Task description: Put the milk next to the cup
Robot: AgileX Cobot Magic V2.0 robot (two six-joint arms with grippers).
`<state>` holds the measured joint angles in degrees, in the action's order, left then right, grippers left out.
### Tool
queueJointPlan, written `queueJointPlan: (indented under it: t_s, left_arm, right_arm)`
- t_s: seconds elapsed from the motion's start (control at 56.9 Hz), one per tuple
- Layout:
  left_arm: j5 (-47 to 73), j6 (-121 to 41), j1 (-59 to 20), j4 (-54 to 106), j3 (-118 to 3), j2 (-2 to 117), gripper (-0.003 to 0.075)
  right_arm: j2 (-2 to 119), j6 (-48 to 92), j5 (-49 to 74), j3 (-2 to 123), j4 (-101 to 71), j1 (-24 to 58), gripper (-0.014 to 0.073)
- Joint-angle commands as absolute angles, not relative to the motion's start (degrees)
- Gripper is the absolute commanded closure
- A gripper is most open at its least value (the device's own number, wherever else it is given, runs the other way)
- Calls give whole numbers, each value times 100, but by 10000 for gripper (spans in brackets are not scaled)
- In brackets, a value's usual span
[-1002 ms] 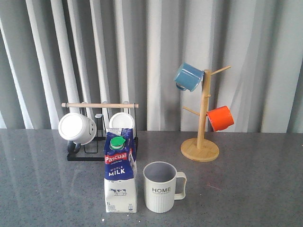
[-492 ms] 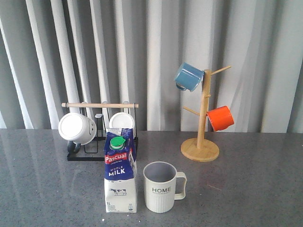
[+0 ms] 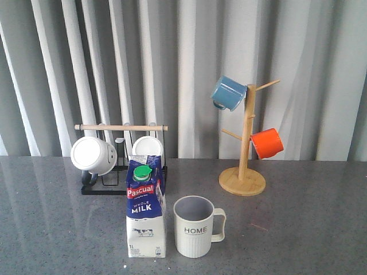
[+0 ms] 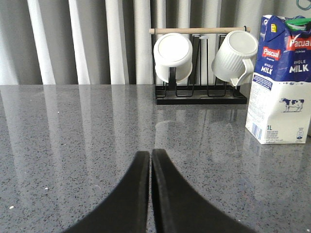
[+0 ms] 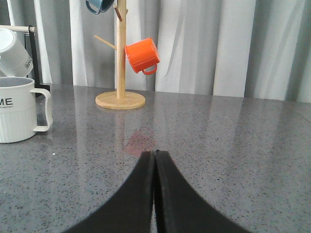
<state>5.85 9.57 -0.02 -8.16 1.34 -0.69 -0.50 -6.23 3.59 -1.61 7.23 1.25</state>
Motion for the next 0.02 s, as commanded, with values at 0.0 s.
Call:
queueJointPlan:
  t_s: [0.0]
  left_arm:
    - [124,1017,8,-812,16,-135,726]
  right_arm:
    - [-151,-610,-73,-217,793,97,602]
